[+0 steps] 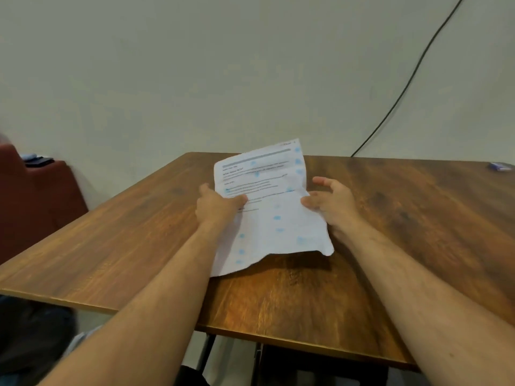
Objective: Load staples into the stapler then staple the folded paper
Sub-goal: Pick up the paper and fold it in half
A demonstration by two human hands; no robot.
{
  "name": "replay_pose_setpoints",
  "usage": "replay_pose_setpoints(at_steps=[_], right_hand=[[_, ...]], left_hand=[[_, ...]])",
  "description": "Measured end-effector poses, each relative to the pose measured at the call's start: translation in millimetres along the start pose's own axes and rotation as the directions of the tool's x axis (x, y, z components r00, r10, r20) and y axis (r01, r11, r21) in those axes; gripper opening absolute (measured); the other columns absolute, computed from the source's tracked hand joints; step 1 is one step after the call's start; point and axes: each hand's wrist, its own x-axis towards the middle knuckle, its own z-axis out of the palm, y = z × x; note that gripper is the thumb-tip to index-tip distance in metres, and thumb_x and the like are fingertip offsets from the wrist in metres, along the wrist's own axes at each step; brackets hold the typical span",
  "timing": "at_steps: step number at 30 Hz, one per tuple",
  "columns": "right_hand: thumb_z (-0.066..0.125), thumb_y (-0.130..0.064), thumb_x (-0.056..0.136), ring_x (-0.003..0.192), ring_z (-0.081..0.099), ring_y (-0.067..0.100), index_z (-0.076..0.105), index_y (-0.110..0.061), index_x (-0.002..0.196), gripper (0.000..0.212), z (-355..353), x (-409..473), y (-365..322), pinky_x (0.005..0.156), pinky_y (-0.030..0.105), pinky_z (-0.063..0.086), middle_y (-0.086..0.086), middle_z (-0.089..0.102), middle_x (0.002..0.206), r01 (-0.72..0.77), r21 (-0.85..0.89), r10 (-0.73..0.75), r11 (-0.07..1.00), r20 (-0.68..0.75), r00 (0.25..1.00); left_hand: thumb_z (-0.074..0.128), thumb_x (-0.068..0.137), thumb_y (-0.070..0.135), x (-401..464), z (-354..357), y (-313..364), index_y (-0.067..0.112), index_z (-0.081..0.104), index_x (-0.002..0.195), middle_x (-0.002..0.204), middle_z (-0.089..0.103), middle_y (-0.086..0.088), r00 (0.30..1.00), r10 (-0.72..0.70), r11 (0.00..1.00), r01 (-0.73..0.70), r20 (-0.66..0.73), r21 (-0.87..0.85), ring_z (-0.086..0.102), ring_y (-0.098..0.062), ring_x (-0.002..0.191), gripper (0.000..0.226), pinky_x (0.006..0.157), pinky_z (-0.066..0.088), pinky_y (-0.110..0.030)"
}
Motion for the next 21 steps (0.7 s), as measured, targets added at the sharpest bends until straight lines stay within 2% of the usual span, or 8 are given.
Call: replay_pose_setpoints(at_steps=[2, 3, 4, 6, 9, 14, 21], right_hand=[[0.07, 0.003, 0.087, 0.099, 0.071, 0.028, 0.054, -0.021, 0.137, 0.058, -28.0, -0.2, -0.9, 0.087, 0.05, 0.06, 0.002, 0.068, 0.11, -0.021, 0.063, 0.02, 0.998, 0.008, 1.0], [0.068, 0.003, 0.088, 0.099, 0.071, 0.029, 0.053, -0.021, 0.139, 0.058, -38.7, -0.8, -0.5, 0.087, 0.051, 0.06, 0.003, 0.067, 0.111, -0.025, 0.084, 0.024, 0.996, 0.015, 1.0], [0.066, 0.003, 0.09, 0.099, 0.071, 0.031, 0.052, -0.02, 0.141, 0.058, -49.6, -1.2, 0.5, 0.087, 0.052, 0.06, 0.004, 0.066, 0.113, -0.022, 0.102, 0.02, 0.995, 0.02, 1.0], [0.062, 0.005, 0.091, 0.099, 0.073, 0.033, 0.055, -0.016, 0.139, 0.053, -67.5, -1.7, 5.5, 0.087, 0.054, 0.06, 0.007, 0.069, 0.118, -0.007, 0.161, 0.003, 0.987, 0.024, 1.0], [0.062, 0.004, 0.092, 0.097, 0.075, 0.036, 0.064, -0.008, 0.126, 0.037, -84.7, -2.1, 18.3, 0.089, 0.056, 0.058, 0.012, 0.076, 0.112, 0.013, 0.209, -0.023, 0.978, 0.049, 0.999], [0.074, -0.003, 0.087, 0.094, 0.076, 0.034, 0.067, -0.004, 0.109, 0.023, -89.7, 1.2, 28.5, 0.083, 0.05, 0.062, 0.014, 0.077, 0.106, 0.059, 0.169, -0.065, 0.984, 0.031, 0.997], [0.07, -0.005, 0.091, 0.093, 0.076, 0.033, 0.066, -0.005, 0.108, 0.018, -88.7, 4.6, 31.4, 0.084, 0.053, 0.061, 0.011, 0.078, 0.103, 0.049, 0.179, -0.052, 0.983, 0.016, 0.999]], left_hand=[[0.082, 0.083, 0.012, -8.1, 6.8, 13.5, 0.006, 0.046, 0.139, 0.121, 0.068, -0.007, 0.971, -0.106, 0.945, 0.165, 0.213, -0.281, 0.072, -0.026, 0.095, 0.067, 0.069, 0.059, -0.037], [0.078, 0.085, 0.005, -10.8, 10.3, 17.6, 0.005, 0.055, 0.131, 0.118, 0.073, -0.008, 0.924, -0.111, 0.899, 0.25, 0.366, -0.359, 0.075, -0.026, 0.089, 0.052, 0.065, 0.06, -0.037], [0.074, 0.086, 0.001, -13.4, 15.4, 20.1, 0.007, 0.061, 0.127, 0.115, 0.076, -0.01, 0.866, -0.09, 0.867, 0.311, 0.492, -0.389, 0.077, -0.028, 0.09, 0.043, 0.068, 0.061, -0.04], [0.068, 0.088, -0.002, -13.5, 27.1, 18.0, 0.012, 0.063, 0.127, 0.116, 0.076, -0.011, 0.789, 0.008, 0.862, 0.306, 0.615, -0.404, 0.075, -0.031, 0.102, 0.042, 0.084, 0.06, -0.047], [0.066, 0.086, -0.009, -13.5, 41.8, 13.0, 0.01, 0.063, 0.127, 0.121, 0.074, -0.011, 0.778, 0.149, 0.882, 0.174, 0.611, -0.437, 0.073, -0.031, 0.108, 0.046, 0.092, 0.057, -0.049], [0.067, 0.084, -0.011, -13.3, 48.4, 7.4, 0.006, 0.062, 0.126, 0.119, 0.075, -0.011, 0.797, 0.253, 0.862, 0.071, 0.549, -0.502, 0.073, -0.031, 0.106, 0.046, 0.083, 0.063, -0.042], [0.07, 0.081, -0.011, -14.9, 49.9, 3.5, 0.004, 0.063, 0.125, 0.117, 0.075, -0.012, 0.81, 0.299, 0.845, 0.021, 0.504, -0.535, 0.074, -0.031, 0.104, 0.047, 0.078, 0.063, -0.039]])
